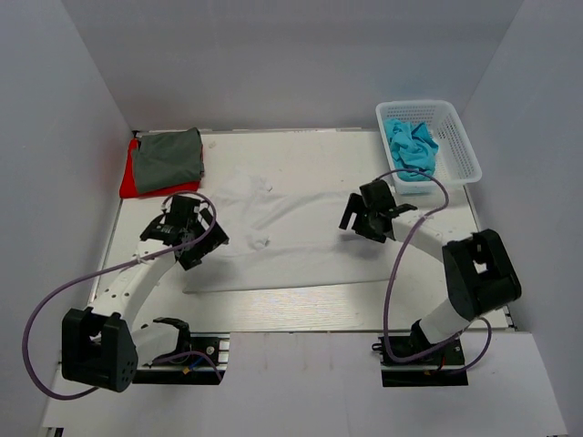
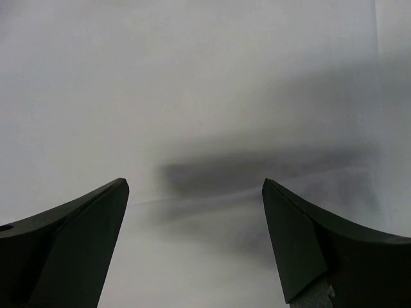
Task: Fold and stack the t-shirts
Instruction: Fold the flattened tshirt in 1/3 of the way, then grap the side of the flattened tshirt furthest away from the robot with both arms
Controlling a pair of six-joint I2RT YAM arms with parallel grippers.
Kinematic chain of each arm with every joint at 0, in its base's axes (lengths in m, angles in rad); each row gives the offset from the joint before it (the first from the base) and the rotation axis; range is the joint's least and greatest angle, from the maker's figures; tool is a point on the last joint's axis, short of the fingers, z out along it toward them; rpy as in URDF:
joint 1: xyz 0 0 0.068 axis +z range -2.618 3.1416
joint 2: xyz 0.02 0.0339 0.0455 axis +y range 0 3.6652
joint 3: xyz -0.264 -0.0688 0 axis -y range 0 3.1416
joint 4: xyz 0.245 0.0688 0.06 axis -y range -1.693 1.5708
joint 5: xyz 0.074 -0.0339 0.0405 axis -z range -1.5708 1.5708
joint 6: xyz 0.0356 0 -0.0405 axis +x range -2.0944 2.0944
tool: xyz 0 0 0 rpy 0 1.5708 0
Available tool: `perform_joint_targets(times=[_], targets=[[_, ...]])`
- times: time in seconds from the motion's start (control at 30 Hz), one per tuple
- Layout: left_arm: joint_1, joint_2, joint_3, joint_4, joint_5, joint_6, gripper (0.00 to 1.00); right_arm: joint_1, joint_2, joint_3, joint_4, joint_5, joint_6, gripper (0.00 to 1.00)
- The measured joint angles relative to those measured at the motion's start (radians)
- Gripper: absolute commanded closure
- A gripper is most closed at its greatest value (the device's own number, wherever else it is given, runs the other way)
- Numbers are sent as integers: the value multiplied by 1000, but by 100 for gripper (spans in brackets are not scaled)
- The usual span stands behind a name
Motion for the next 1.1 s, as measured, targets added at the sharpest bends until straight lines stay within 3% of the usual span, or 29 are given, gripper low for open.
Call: perform_joint_targets(times=[0.17, 0.37, 0.7, 0.93, 1.1], targets=[[0, 24, 119, -2, -50, 7, 0, -1, 111, 124, -10, 20, 11, 10], [0, 169, 355, 34, -109, 63, 0, -2, 111, 215, -30, 44, -18, 10], [-2, 756, 905, 60, -150, 314, 0, -11, 109, 299, -54, 101, -112, 10], [-11, 1213, 1400, -74, -183, 395, 5, -33, 109, 344, -99, 144, -160, 10], [-13, 1336, 1458, -90, -198, 400, 5, -44, 109, 344, -145, 142, -181, 10]])
